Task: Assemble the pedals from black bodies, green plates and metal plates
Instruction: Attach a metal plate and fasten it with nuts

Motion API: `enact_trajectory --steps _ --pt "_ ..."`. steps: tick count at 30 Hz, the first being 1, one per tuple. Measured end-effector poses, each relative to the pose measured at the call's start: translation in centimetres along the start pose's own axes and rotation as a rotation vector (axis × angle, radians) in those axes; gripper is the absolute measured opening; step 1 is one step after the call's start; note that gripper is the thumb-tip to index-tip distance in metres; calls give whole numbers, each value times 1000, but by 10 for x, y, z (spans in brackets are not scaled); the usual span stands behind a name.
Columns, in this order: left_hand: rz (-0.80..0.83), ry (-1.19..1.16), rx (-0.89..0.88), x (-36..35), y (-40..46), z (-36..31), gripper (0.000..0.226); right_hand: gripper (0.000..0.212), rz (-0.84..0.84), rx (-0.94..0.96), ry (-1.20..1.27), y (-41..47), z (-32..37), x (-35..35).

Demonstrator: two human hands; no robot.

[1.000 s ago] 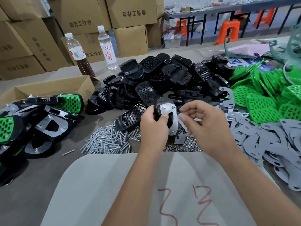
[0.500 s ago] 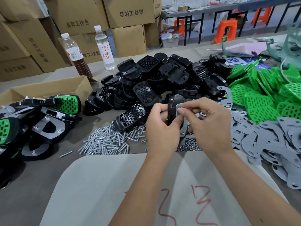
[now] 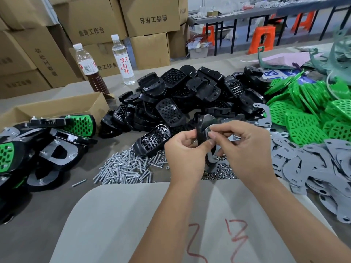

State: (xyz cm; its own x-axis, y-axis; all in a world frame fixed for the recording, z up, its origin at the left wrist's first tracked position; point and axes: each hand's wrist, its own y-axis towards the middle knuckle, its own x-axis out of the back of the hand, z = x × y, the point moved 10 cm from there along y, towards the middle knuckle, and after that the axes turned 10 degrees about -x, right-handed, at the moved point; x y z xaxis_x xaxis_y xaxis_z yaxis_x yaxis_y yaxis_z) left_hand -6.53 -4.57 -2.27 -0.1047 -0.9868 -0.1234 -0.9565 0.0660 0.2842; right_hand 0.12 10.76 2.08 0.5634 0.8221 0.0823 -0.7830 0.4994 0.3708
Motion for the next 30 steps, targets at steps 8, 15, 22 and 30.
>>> enact_trajectory --steps 8,15,22,30 --pt "-65 54 -13 2 -1 3 20 21 -18 -46 77 0 -5 1" --pt "-130 -153 218 3 -6 22 13 14 -71 -200 152 1 -29 8" --pt "-100 28 21 6 -3 0 18 17 -96 -191 208 2 -31 8" --pt "32 301 -229 -4 -4 -24 27 16 -44 -310 353 5 -46 3"
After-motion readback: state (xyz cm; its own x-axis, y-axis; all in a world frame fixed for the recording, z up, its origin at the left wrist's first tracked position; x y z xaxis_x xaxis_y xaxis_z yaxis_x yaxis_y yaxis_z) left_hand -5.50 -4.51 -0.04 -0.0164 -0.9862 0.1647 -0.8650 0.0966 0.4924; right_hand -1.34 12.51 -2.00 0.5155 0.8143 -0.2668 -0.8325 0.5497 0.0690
